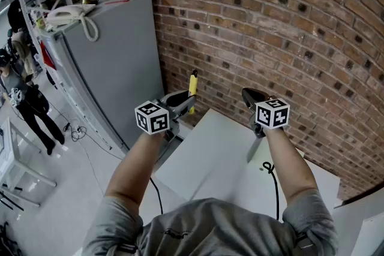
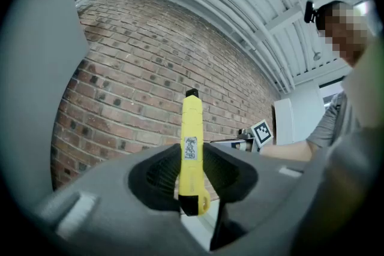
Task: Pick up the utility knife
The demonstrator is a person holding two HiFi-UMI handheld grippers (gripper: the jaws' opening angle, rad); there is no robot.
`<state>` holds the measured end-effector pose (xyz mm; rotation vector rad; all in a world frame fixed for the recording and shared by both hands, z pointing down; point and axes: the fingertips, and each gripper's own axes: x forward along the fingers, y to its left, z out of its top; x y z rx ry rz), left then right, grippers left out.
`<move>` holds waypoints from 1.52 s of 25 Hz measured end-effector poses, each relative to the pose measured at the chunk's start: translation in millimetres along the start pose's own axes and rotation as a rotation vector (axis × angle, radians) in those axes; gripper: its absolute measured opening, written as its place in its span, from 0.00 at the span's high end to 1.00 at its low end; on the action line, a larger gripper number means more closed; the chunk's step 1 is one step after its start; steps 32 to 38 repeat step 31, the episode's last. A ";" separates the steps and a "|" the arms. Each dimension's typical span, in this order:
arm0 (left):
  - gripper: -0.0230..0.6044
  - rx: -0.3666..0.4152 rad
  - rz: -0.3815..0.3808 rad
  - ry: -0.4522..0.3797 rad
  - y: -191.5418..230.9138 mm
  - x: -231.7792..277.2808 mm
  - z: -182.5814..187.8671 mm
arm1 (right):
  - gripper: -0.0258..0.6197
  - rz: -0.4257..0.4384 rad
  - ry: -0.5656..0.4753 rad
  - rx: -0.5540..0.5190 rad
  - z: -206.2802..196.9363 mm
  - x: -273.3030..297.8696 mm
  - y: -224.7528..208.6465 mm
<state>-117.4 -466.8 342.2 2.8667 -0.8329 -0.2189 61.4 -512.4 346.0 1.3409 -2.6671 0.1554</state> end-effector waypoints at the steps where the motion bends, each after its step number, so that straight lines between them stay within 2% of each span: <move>1: 0.78 0.000 -0.001 0.000 -0.2 0.1 0.1 | 0.95 0.001 0.000 0.000 0.2 0.2 0.3; 9: 0.78 -0.005 -0.006 -0.001 -0.8 1.6 1.0 | 0.95 -0.020 0.004 -0.023 -1.5 0.3 0.2; 38: 0.78 -0.005 -0.019 -0.003 -1.9 9.6 3.0 | 0.95 0.011 0.021 -0.032 -2.5 3.5 4.0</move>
